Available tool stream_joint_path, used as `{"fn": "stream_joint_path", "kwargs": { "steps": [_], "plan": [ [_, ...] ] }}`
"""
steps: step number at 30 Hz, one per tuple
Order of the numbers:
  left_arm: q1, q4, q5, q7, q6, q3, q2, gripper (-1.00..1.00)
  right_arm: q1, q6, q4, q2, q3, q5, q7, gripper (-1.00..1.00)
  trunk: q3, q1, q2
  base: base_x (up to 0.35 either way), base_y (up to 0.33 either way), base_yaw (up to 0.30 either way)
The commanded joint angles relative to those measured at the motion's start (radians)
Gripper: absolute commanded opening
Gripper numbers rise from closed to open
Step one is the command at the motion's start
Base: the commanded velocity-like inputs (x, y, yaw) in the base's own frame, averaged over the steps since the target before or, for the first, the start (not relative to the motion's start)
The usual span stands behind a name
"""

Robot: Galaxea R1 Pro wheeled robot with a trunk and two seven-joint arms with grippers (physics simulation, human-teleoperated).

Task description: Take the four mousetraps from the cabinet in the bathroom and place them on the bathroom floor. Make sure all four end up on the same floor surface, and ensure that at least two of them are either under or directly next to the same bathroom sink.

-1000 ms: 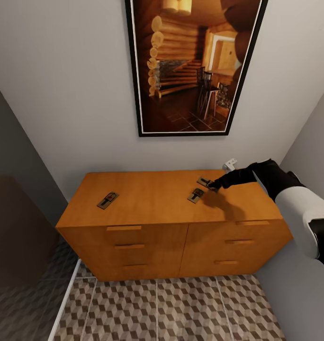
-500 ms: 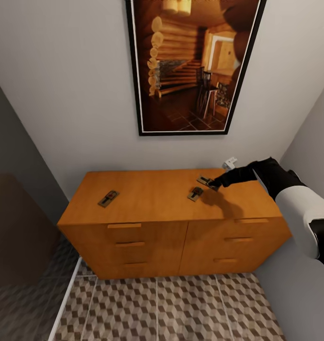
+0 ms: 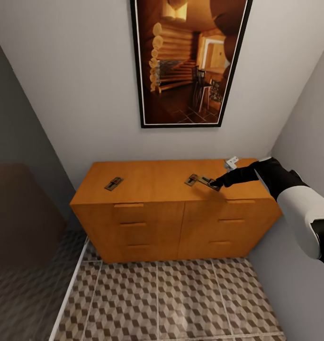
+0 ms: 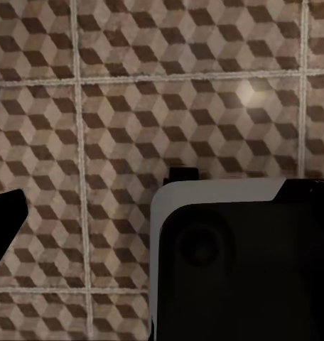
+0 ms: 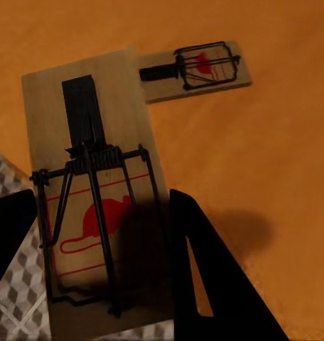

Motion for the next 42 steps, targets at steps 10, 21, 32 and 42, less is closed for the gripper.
{"fn": "stream_joint_path", "kwargs": {
  "steps": [10,21,32,42],
  "plan": [
    [-0.001,0.001,0.0,0.001,-0.003,0.002,0.0,1.0,-0.001,0.005,-0.002,0.0,0.0,0.005,0.005,-1.0,-0.001,-0.001,-0.001,-0.336,0.0,0.0],
    [-0.001,0.001,-0.001,0.001,-0.003,0.002,0.0,1.0,-0.001,0.003,-0.002,0.0,0.001,0.005,0.005,-1.0,-0.001,-0.001,-0.001,-0.291,0.0,0.0],
    [-0.001,0.001,-0.001,0.001,-0.003,0.002,0.0,1.0,-0.001,-0.001,0.009,0.0,0.002,0.004,0.004,-1.0,-0.001,-0.001,-0.001,-0.028,0.0,0.0],
    [-0.001,0.001,-0.002,0.001,-0.003,0.002,0.0,1.0,0.0,-0.097,0.166,0.003,0.003,0.002,-0.001,-1.0,-0.001,-0.001,-0.001,-0.001,0.0,0.0]
  ]
}}
